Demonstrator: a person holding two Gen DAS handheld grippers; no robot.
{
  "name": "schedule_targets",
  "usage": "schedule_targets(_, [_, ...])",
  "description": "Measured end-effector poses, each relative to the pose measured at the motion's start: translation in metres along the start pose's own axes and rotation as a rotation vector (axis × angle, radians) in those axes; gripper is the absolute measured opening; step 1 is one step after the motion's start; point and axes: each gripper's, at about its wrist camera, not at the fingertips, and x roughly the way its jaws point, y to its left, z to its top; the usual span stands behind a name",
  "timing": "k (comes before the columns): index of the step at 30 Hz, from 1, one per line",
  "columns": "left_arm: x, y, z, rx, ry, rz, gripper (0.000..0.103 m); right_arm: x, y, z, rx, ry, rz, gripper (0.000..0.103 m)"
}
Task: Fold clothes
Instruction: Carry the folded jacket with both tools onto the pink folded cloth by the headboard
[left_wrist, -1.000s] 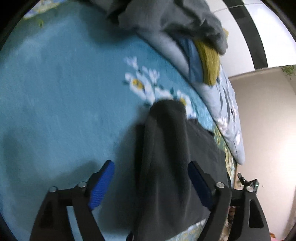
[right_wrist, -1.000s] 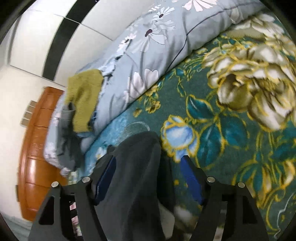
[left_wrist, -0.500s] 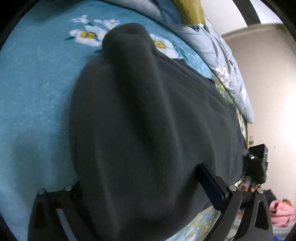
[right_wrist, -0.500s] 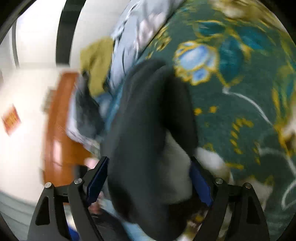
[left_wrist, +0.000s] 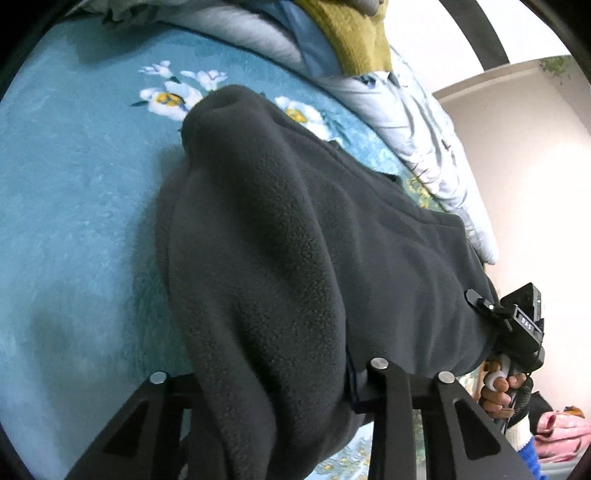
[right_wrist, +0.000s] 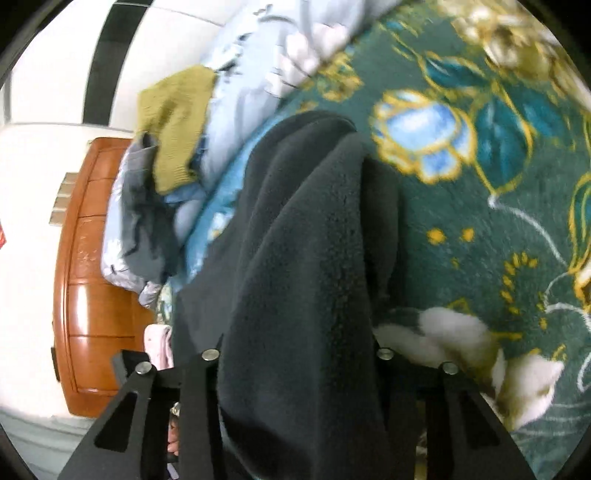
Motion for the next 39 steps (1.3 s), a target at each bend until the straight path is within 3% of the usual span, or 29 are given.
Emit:
schedule_targets(8, [-0.052, -0.003, -0.004, -0.073, -0.09, -0.181, 0.03, -0.035, 0.086, 0.011, -0.208, 0.034, 0.008, 0.042])
schedule_targets(12, [-0.112, 0.014, -0.006, -0.093, -0.187, -0.238, 0.03, -0.029, 0.164, 0.012, -0.361, 0.082, 0.015, 0.042])
schedule_targets(15, [-0.181, 0.051, -0.011, -0.118, -0.301, -0.232, 0.03, -0.003, 0.232, 0.008, -0.486, 0.131, 0.062, 0.042])
schedule_targets(19, [-0.284, 0.114, -0.025, -0.162, -0.488, -0.142, 0.03, 0.064, 0.338, -0.009, -0.651, 0.235, 0.162, 0.042])
schedule_targets(23, [-0.385, 0.176, -0.047, -0.229, -0.668, -0.021, 0.03, 0.157, 0.445, -0.036, -0.777, 0.359, 0.261, 0.041])
schedule_targets(28, [-0.469, 0.244, -0.071, -0.331, -0.818, 0.112, 0.03, 0.277, 0.567, -0.086, -0.906, 0.52, 0.334, 0.041])
schedule_targets(33, [-0.503, 0.31, -0.091, -0.439, -0.917, 0.183, 0.03, 0.388, 0.655, -0.129, -1.04, 0.66, 0.348, 0.041])
schedule_targets(36, [-0.499, 0.344, -0.104, -0.486, -0.96, 0.22, 0.03, 0.443, 0.676, -0.141, -1.079, 0.731, 0.35, 0.041])
schedule_targets(39, [-0.479, 0.381, -0.119, -0.534, -0.97, 0.253, 0.03, 0.487, 0.673, -0.153, -1.104, 0.785, 0.331, 0.041])
